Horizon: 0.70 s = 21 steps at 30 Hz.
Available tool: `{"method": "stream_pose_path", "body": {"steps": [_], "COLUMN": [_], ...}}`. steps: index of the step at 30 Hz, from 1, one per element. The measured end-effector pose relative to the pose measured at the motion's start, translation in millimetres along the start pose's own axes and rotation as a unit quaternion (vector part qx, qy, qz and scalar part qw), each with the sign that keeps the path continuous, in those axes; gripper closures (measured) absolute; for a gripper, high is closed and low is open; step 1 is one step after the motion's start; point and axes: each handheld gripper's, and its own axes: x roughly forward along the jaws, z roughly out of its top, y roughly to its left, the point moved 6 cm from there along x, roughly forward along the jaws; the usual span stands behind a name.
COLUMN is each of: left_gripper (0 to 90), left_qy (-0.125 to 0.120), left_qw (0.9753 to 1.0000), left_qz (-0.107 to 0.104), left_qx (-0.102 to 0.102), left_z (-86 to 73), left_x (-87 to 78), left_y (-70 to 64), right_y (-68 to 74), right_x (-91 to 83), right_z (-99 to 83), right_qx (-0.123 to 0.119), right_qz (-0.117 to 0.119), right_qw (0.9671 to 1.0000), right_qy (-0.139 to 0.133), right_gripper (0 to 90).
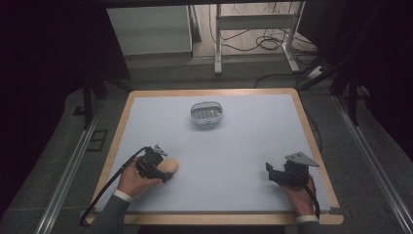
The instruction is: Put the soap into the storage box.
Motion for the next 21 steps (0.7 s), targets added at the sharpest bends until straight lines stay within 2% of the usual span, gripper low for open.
{"method": "stream_pose_path", "body": {"steps": [13, 21], "left_gripper": [32.2, 32.2], "left_qy": [-0.026, -0.029], "left_qw": [0.9997, 0.9995], "left_qz": [-0.001, -0.004], "left_qx": [0.003, 0.009], "left_z": [7.9, 15.7], "left_x": [-14.9, -17.0], "left_y": [2.0, 2.5], "right_y": [-0.1, -0.1], "right_x": [-0.1, 0.3], "right_z": [0.1, -0.1], "right_qx": [0.001, -0.001], "right_qz": [-0.002, -0.002], "right_qw": [1.0000, 1.0000], "right_qy": [-0.001, 0.002], "right_gripper": [9.6, 9.6]}}
